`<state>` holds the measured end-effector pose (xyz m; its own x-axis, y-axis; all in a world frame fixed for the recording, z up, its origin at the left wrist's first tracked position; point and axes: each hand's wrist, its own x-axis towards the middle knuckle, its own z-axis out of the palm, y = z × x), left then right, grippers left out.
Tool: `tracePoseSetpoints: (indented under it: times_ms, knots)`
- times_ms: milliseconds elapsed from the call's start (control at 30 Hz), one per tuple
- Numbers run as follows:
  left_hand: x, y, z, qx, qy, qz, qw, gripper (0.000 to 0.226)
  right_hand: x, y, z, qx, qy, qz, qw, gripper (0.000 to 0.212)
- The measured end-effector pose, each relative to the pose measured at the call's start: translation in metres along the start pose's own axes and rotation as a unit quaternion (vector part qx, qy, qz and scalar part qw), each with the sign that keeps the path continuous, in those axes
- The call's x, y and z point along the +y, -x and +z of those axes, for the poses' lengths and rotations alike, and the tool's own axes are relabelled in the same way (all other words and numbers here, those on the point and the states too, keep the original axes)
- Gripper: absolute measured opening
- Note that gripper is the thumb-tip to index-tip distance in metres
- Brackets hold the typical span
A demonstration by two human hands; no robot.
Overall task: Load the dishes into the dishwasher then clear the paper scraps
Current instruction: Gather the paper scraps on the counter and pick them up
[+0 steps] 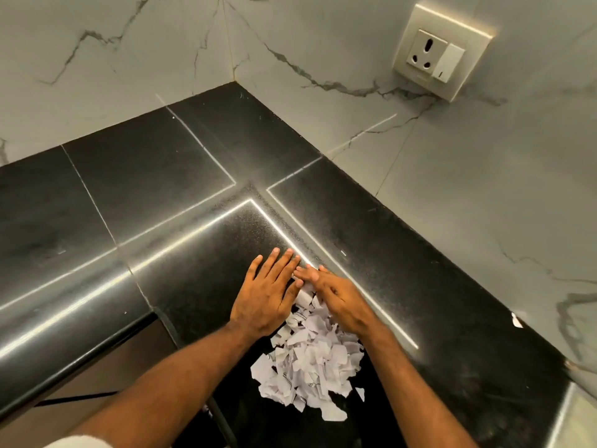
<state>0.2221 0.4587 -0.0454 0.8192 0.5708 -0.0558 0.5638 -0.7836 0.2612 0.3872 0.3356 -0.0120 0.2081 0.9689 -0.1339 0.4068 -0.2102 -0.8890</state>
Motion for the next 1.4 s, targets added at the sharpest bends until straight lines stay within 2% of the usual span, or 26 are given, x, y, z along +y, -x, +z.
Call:
tracePoseSetpoints:
  times_ms: [133,267,333,400,467,567,633,700,867,967,1100,1267,1333,1400]
  knots:
    - [0.0,0.0,-0.002,-0.016,0.015,0.0,1.0,0.062,-0.006,0.005,0.002,0.023,-0.059,0.062,0.996,0.052]
    - [0.008,0.002,-0.009,-0.045,0.103,-0.012,0.994,0.065,-0.011,0.018,-0.001,0.059,-0.145,0.088,0.984,0.058]
    - [0.02,0.011,-0.007,-0.056,0.132,-0.022,0.989,0.068,-0.006,0.03,-0.002,0.142,-0.164,0.07,0.974,0.05]
    - [0.027,0.016,-0.005,-0.072,0.146,-0.031,0.986,0.077,0.01,0.045,-0.009,0.278,-0.092,0.058,0.954,0.037]
    - [0.025,0.013,-0.005,-0.098,0.167,-0.036,0.98,0.087,0.031,0.062,-0.031,0.387,0.042,0.079,0.918,0.034]
    - [0.019,0.007,-0.006,-0.119,0.17,-0.032,0.978,0.089,0.068,0.096,-0.081,0.506,0.199,0.17,0.822,0.041]
    - [0.02,0.007,-0.006,-0.123,0.166,-0.03,0.978,0.09,0.097,0.121,-0.107,0.536,0.238,0.266,0.765,0.053]
    - [0.02,0.006,-0.006,-0.13,0.16,-0.029,0.978,0.091,0.116,0.142,-0.118,0.513,0.254,0.34,0.746,0.069]
    - [0.018,0.002,-0.014,-0.163,0.168,-0.036,0.971,0.081,0.114,0.153,-0.105,0.394,0.27,0.347,0.807,0.081]
    - [0.02,0.007,-0.02,-0.145,0.214,-0.046,0.965,0.078,0.096,0.145,-0.074,0.363,0.266,0.3,0.841,0.077]
    - [0.025,0.031,-0.017,-0.121,0.262,-0.042,0.956,0.087,0.059,0.138,-0.009,0.301,0.236,0.233,0.894,0.072]
    - [0.035,0.072,-0.013,-0.12,0.3,-0.053,0.945,0.08,0.016,0.141,0.055,0.17,0.166,0.157,0.959,0.068]
    - [0.04,0.086,-0.019,-0.119,0.336,-0.065,0.932,0.078,0.006,0.14,0.061,0.173,0.071,0.14,0.972,0.066]
    - [0.042,0.097,-0.027,-0.115,0.364,-0.08,0.921,0.085,-0.001,0.132,0.055,0.22,0.005,0.141,0.965,0.068]
